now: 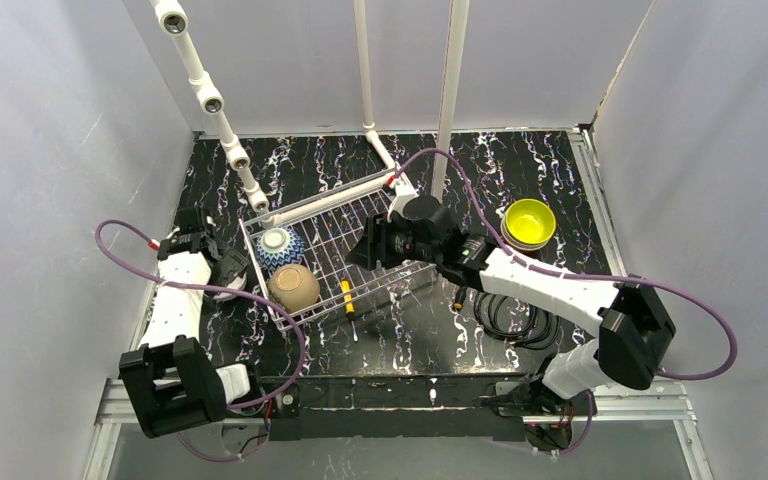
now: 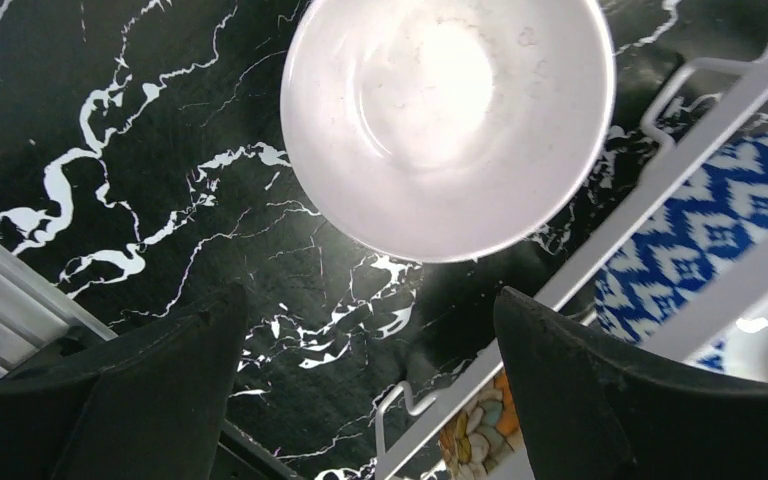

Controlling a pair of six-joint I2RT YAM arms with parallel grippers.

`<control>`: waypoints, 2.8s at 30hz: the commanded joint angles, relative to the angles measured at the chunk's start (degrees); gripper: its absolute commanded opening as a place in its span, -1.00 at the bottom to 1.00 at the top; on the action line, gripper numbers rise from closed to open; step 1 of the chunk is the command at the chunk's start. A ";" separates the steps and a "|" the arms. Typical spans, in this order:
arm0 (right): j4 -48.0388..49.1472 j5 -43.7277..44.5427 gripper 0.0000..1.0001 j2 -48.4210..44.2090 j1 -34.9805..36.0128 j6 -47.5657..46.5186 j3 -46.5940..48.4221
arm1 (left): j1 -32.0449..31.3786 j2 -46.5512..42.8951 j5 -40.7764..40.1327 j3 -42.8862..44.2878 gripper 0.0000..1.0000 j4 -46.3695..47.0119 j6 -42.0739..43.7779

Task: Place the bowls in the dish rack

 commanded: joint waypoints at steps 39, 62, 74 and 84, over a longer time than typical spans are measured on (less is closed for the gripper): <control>2.25 4.41 0.27 -9.66 -0.49 1.28 -5.64 | 4.59 -12.38 -11.48 4.88 -1.00 -0.09 -6.68; 4.47 0.61 0.42 -12.80 -0.48 -24.38 1.46 | -11.31 -10.65 31.05 18.87 -1.00 0.93 1.31; 7.58 -18.65 0.52 -11.18 1.32 -53.89 4.54 | -25.80 -5.95 24.02 18.58 -1.00 -1.73 4.60; -8.93 -16.43 0.46 -0.21 9.77 -72.91 15.27 | -27.84 -2.95 19.89 23.53 -1.00 -8.40 13.86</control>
